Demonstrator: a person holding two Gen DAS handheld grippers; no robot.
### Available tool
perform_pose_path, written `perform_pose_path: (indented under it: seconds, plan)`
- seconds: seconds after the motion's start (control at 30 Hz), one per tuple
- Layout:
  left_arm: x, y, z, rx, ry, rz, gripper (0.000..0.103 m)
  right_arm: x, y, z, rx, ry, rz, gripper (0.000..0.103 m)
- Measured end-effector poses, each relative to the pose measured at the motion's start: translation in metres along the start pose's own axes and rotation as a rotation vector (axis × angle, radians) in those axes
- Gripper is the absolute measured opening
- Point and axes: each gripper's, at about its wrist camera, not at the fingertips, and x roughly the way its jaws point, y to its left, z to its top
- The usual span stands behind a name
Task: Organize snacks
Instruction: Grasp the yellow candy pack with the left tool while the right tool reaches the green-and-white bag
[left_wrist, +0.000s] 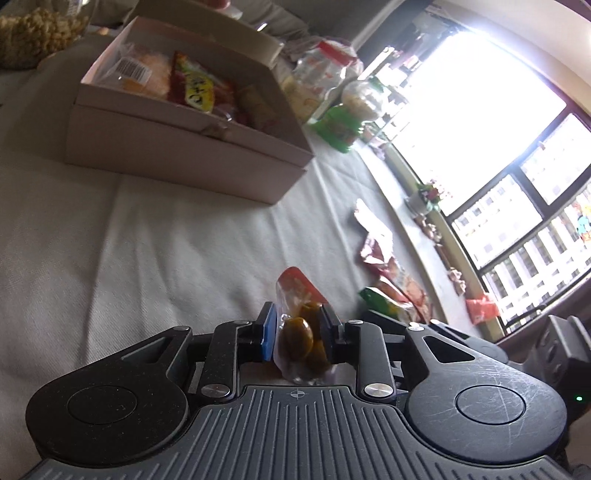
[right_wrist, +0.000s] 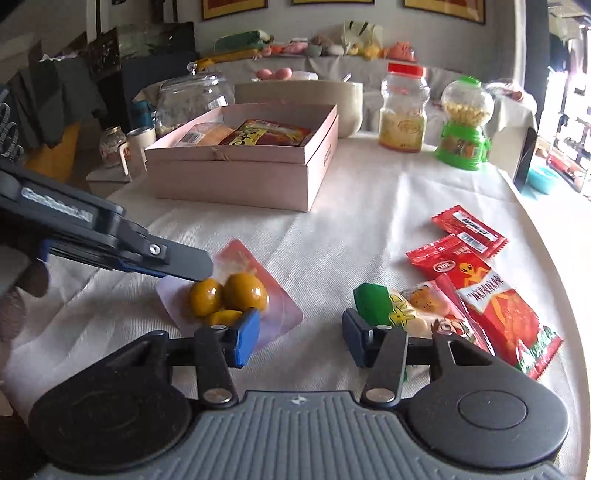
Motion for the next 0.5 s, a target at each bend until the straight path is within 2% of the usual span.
perform_pose_path:
  seconds: [0.13, 0.23, 0.33, 0.5]
  plan:
    - [-0.006, -0.006, -0.011, -0.005, -0.012, -0.034, 0.03, -0.004, -0.009, -0.009, 0.043, -0.036, 0.022, 0.051]
    - [0.012, -0.009, -0.022, 0.006, 0.024, -0.018, 0.03, -0.003, -0.01, -0.01, 0.04, -0.052, 0.023, 0.051]
    - [0.016, -0.012, -0.029, -0.003, -0.037, -0.001, 0.029, -0.003, -0.005, -0.012, 0.025, -0.059, 0.009, 0.051]
    - [0.01, -0.013, -0.031, 0.008, -0.052, -0.018, 0.023, -0.006, -0.006, -0.013, 0.03, -0.064, 0.011, 0.054]
